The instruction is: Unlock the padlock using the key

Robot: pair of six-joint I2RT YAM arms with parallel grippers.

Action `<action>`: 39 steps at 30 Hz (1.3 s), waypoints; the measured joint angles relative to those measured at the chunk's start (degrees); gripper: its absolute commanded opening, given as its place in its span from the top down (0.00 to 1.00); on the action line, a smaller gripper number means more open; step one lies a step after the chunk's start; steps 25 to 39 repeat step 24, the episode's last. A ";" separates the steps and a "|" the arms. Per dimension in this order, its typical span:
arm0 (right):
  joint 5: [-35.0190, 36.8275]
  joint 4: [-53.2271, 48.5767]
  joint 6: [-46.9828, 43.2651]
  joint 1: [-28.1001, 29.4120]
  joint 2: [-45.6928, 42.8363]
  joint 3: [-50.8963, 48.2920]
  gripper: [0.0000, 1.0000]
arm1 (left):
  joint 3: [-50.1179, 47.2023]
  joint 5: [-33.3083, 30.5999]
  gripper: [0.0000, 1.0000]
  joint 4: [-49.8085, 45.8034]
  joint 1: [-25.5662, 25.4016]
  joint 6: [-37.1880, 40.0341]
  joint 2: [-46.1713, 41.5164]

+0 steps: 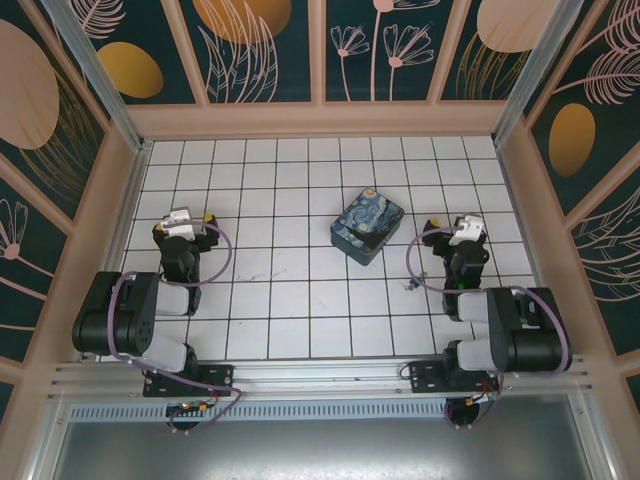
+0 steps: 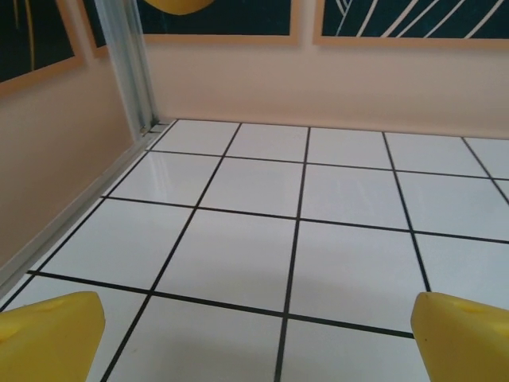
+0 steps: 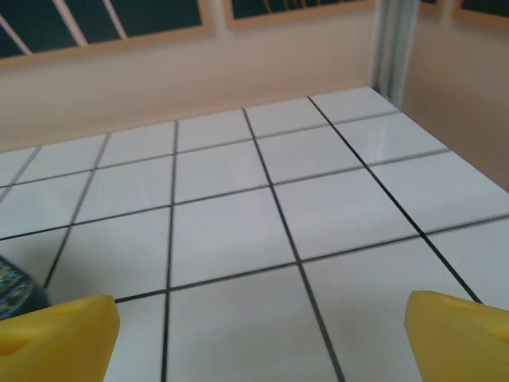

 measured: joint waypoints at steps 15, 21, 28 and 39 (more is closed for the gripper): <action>-7.26 2.84 -0.57 -3.04 8.44 4.50 0.01 | 0.00 3.72 0.01 1.20 0.81 -0.63 0.13; -7.26 2.73 -0.57 -3.04 8.44 4.50 0.01 | 0.00 3.74 0.01 1.18 0.81 -0.63 0.24; -7.28 2.71 -0.55 -3.04 8.44 4.50 0.01 | 0.00 3.74 0.01 1.18 0.81 -0.72 0.24; -7.28 2.71 -0.55 -3.04 8.44 4.50 0.01 | 0.00 3.74 0.01 1.18 0.81 -0.72 0.24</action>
